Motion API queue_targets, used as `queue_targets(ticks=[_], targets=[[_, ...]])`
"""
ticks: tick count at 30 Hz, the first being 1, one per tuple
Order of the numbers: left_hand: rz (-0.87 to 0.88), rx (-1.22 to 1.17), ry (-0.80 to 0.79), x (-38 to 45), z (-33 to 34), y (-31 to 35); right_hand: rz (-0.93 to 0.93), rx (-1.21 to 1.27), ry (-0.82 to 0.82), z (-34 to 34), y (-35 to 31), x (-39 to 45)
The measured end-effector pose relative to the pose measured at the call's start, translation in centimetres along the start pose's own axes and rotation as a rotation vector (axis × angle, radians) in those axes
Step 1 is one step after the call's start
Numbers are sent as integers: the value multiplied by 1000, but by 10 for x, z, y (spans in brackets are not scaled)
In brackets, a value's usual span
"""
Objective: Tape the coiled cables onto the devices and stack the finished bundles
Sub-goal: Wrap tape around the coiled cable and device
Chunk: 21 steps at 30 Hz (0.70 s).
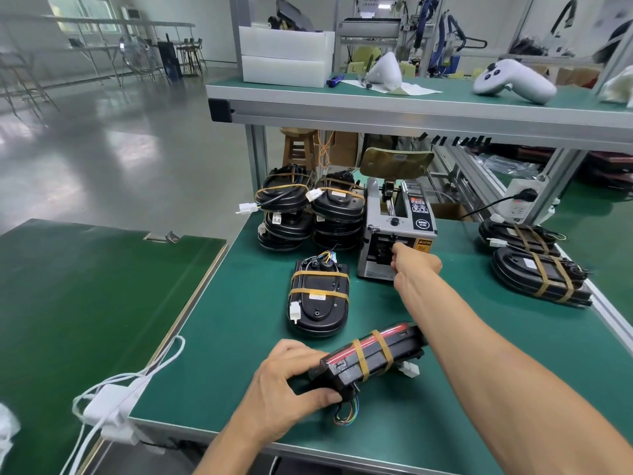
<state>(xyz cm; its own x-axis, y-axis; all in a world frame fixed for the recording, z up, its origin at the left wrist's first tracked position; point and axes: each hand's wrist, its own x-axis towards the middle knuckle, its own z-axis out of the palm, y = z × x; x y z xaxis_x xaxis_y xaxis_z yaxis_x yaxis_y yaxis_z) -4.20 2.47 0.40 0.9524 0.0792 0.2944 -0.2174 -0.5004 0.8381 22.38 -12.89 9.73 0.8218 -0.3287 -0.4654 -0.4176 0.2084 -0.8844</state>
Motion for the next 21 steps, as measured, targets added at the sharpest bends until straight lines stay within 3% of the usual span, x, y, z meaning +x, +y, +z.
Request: queue_targets(ticks=[5, 11, 15, 21], targets=[[4, 1, 4, 0, 0, -1, -50, -200, -265, -45, 0, -19], [14, 10, -5, 1, 2, -5, -368, -387, -493, -144, 20, -81], [30, 3, 3, 1, 3, -6, -412, -357, -563, -166, 38, -102], [36, 8, 16, 1, 2, -4, -448, -293, -530, -163, 52, -100]])
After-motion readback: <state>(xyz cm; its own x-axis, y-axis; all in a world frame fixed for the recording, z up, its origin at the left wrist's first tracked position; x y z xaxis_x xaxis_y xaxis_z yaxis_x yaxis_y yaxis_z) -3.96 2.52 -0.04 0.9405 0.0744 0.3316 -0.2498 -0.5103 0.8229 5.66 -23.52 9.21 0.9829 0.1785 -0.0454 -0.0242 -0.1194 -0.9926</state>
